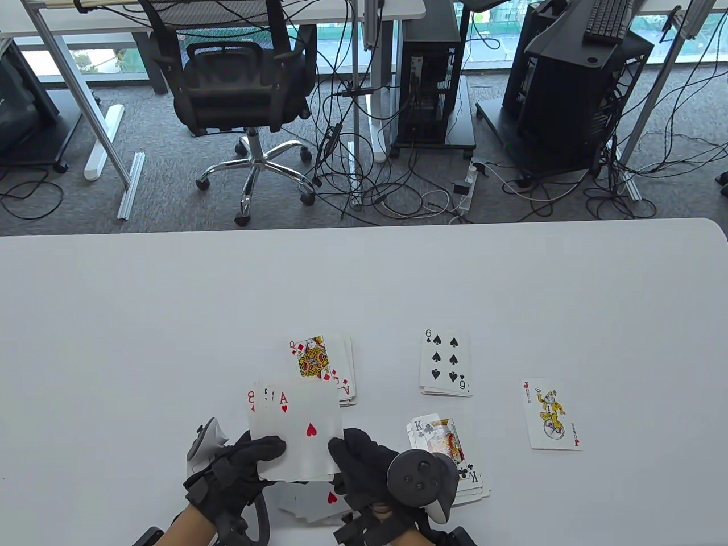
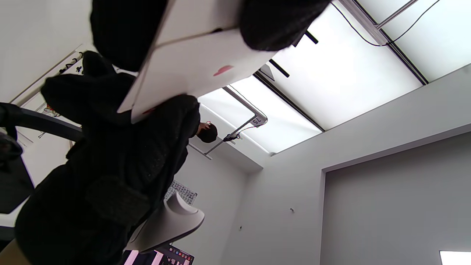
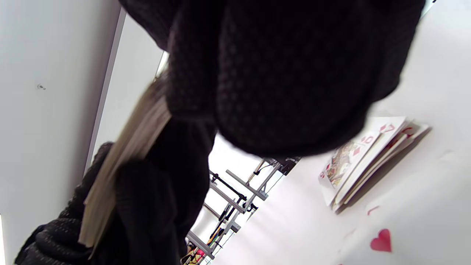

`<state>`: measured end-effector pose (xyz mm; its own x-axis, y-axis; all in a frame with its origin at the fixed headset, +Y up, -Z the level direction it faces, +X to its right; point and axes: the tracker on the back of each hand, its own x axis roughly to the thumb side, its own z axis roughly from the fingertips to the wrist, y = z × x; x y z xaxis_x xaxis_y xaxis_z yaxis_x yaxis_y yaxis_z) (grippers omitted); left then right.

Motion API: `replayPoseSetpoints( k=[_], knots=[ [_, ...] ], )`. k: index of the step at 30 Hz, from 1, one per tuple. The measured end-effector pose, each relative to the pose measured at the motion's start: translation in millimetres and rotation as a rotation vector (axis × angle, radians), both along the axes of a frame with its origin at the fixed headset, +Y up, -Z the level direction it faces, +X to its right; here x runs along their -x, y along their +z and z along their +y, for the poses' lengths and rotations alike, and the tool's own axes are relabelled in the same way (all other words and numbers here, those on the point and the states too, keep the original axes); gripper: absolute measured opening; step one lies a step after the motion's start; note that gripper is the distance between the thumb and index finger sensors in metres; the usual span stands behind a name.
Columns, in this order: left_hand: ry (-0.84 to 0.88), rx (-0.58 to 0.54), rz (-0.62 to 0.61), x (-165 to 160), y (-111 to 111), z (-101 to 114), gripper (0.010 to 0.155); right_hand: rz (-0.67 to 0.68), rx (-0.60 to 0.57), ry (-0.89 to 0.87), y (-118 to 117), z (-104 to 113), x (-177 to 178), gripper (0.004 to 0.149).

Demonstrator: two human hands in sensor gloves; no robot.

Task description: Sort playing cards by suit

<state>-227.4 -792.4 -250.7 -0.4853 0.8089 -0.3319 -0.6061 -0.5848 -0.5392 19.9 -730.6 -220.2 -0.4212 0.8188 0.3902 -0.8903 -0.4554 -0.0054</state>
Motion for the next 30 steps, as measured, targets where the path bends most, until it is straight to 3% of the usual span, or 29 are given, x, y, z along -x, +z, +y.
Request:
replayPoseSetpoints(
  k=[9, 13, 21, 30],
  knots=[
    [0.049, 0.000, 0.095, 19, -9, 4, 0.055, -0.125, 0.020, -0.229, -5, 0, -31, 0.039],
    [0.055, -0.002, 0.135, 28, -11, 5, 0.055, -0.137, 0.036, -0.219, -8, -1, -37, 0.039],
    [0.055, 0.002, 0.198, 40, -14, 5, 0.056, 0.068, 0.279, 0.111, -10, -22, -7, 0.044],
    [0.051, 0.017, 0.196, 39, -12, 5, 0.056, 0.138, 0.329, 0.583, -2, -31, 20, 0.059]
  ],
)
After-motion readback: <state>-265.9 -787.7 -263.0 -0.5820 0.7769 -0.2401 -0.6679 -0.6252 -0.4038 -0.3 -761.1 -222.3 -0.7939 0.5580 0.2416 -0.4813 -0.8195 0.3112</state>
